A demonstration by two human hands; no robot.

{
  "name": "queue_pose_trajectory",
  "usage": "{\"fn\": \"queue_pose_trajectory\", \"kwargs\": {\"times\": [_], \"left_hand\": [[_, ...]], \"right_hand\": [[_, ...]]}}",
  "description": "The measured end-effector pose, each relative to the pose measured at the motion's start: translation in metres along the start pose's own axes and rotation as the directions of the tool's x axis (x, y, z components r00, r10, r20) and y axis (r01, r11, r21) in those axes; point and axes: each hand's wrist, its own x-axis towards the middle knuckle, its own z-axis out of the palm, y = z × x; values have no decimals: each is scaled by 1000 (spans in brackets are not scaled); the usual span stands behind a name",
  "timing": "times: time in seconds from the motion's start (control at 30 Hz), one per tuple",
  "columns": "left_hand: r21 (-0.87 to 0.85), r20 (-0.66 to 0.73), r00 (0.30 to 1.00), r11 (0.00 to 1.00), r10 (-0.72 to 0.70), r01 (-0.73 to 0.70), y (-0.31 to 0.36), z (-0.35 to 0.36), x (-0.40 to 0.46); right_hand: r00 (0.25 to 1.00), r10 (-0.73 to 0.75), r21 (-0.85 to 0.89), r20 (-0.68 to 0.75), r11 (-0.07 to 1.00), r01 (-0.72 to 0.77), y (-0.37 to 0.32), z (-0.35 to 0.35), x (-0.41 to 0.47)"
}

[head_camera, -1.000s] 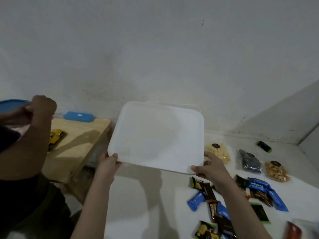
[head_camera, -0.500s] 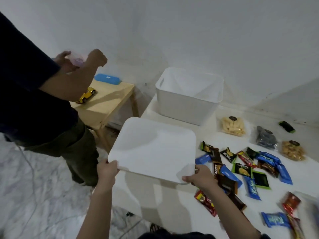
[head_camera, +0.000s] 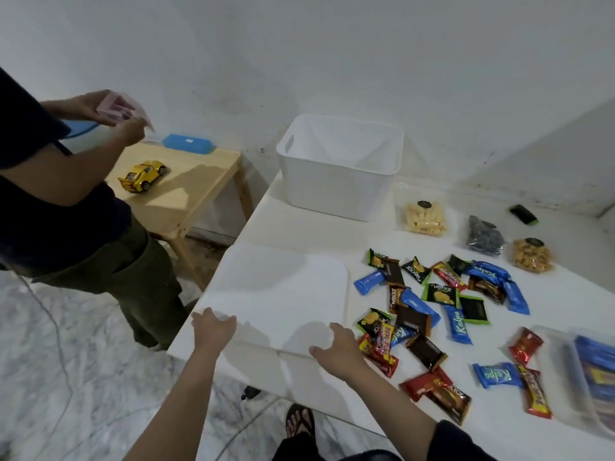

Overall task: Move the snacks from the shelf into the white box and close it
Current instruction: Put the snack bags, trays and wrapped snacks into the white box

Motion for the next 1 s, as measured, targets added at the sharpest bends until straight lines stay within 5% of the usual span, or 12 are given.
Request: {"fn": "queue_pose_trajectory", "kwargs": {"times": [0.13, 0.4, 1.0], "left_hand": [[135, 77, 997, 990, 21, -32, 6, 17, -7], [67, 207, 956, 972, 207, -225, 60, 67, -59], [-14, 447, 741, 832, 501, -555, 232, 182, -128]], "right_hand": [[999, -11, 36, -35, 999, 12, 7, -9, -7], [969, -24, 142, -245, 988, 61, 30, -50, -23], [821, 229, 376, -523, 927, -19, 103, -189, 2]]}}
